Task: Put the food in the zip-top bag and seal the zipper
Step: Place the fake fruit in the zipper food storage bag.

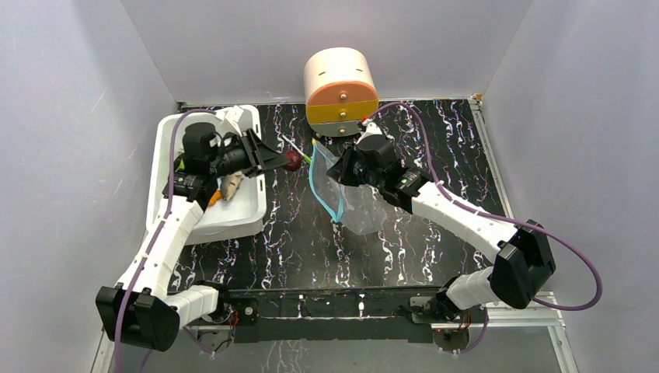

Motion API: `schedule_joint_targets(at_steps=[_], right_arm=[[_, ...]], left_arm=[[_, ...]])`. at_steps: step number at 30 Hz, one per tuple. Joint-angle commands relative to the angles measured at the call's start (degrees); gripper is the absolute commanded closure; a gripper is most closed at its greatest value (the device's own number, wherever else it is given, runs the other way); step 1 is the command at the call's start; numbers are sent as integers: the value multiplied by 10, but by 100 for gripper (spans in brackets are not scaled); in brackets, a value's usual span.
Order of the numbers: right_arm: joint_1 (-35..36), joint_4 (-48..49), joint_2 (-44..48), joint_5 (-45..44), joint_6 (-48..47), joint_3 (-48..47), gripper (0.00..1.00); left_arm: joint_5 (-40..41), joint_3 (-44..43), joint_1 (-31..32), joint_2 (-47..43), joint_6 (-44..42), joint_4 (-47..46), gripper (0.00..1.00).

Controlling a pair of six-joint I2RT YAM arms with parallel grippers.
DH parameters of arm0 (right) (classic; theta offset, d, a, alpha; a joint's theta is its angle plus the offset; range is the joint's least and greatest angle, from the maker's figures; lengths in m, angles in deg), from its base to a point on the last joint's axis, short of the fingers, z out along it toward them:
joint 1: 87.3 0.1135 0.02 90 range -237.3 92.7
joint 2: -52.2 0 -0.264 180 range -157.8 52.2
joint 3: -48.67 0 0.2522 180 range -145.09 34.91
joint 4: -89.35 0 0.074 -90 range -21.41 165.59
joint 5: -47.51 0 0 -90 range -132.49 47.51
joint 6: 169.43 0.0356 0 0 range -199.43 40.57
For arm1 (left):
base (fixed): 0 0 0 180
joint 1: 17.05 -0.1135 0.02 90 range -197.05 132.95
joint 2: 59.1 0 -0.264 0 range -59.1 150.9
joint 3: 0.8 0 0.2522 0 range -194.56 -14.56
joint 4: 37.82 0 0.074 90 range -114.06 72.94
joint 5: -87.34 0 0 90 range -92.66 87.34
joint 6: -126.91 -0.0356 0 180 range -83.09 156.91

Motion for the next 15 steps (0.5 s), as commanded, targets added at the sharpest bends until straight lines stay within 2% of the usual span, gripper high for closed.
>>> schedule_joint_targets(at_steps=[1,7,12,15], right_arm=[[-1,46,13,7,3,-9,100],[-1,49,26,18,9,-12,100],[-1,48,30,32,2,-18,100],[-1,49,35,40,8,-14,100]], left_arm=[[-30,35,44,-13,58,-98,100],[-30,86,56,-13,98,-162,100],[-69,75,63,19,118,-187,100],[-42,79,68,13,116,-182,100]])
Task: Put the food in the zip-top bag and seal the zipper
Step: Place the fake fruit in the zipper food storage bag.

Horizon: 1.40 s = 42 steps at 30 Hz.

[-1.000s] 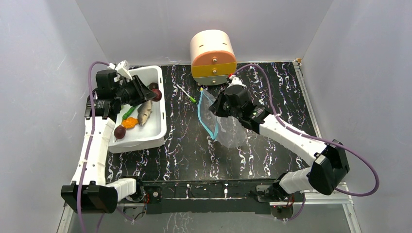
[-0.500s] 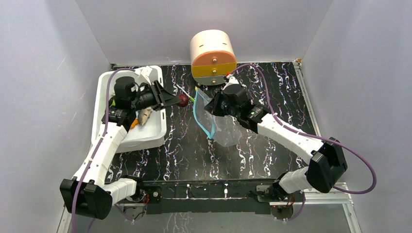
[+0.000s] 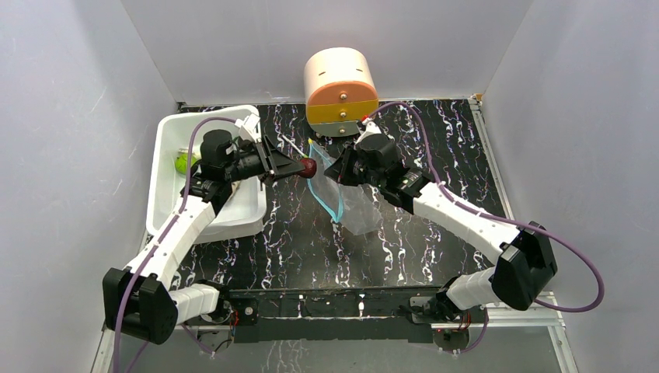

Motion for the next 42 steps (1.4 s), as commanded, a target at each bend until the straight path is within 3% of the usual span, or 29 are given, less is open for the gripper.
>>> schedule_joint_targets(at_steps=[1,11,16,20,21,24,25,32,37,42], right_arm=[[-1,37,31,15,8,-11,100],[0,28,46,21,31,-33,100],[-1,21,70,-1,25,-42,100],[-1,38,71,8,38,-33,100],[-1,41,71,6,39,-29,100],[-1,-6,75,-62,8,-47,100],[-1,-6,80,-68,2,-44,100],[-1,10,100,-67,-4,-21,100],[-1,16,110,-71,-6,-20,100],[0,14,113,-72,-7,-14,100]], left_arm=[[4,-3,12,-12,18,-35,100],[-5,7,30,28,59,-98,100],[25,-63,39,80,-43,46,100],[30,-89,47,98,-68,101,100],[20,-95,46,101,-68,110,97],[8,-144,47,81,-77,172,36],[17,-152,47,71,-86,195,30],[-8,-143,47,65,-67,187,24],[45,-166,46,105,-135,288,24],[34,-180,47,109,-140,307,23]])
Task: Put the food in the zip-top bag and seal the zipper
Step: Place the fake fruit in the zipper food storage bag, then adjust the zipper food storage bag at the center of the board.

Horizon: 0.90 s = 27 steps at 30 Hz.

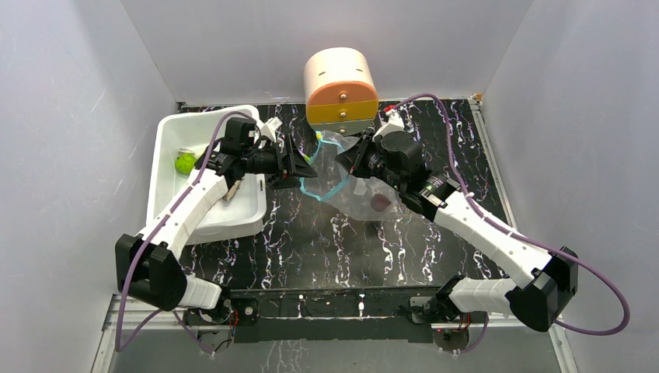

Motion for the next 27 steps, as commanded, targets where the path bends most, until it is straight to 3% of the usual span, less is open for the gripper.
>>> schedule_joint_targets(at_steps=[1,5,10,19,27], right_arm=[[-1,30,23,-20,-10,4,100],[-1,23,35,-61,-28,21,100],[-1,30,39,-24,-6,16,100],[0,37,15,-3,14,20,100],[11,42,-17,8,34,6,100]], left_arm=[[-21,-41,2,-6,-23,54,23],[-49,-43,2,-33,1,30,22],[-39,-20,2,-51,7,-6,21],[-121,16,4,-16,74,-139,20],[-45,-30,19,7,-9,-56,19]])
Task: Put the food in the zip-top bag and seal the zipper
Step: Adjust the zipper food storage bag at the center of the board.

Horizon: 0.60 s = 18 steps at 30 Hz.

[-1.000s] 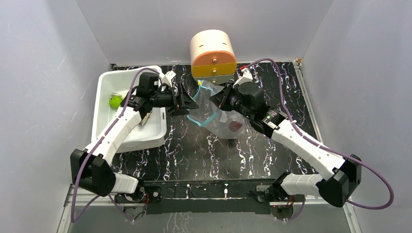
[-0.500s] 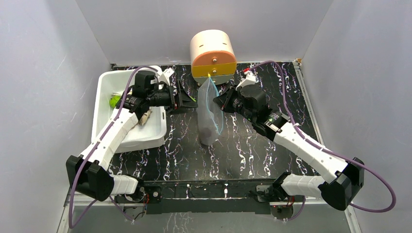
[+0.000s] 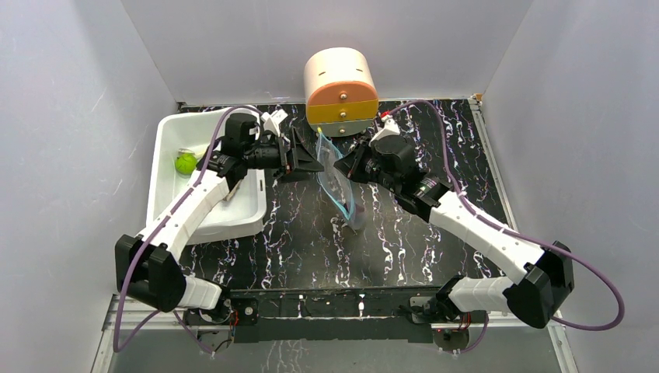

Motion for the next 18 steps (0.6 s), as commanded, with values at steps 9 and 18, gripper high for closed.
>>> schedule_joint_targets(at_steps=[9,18], right_arm=[[19,29,-28,-9,16,-16,100],[19,-78,8,-163,-69,-48,100]], left_arm=[[118,-85,15,41,-128,139,42],[108,-106,28,36,-114,128,100]])
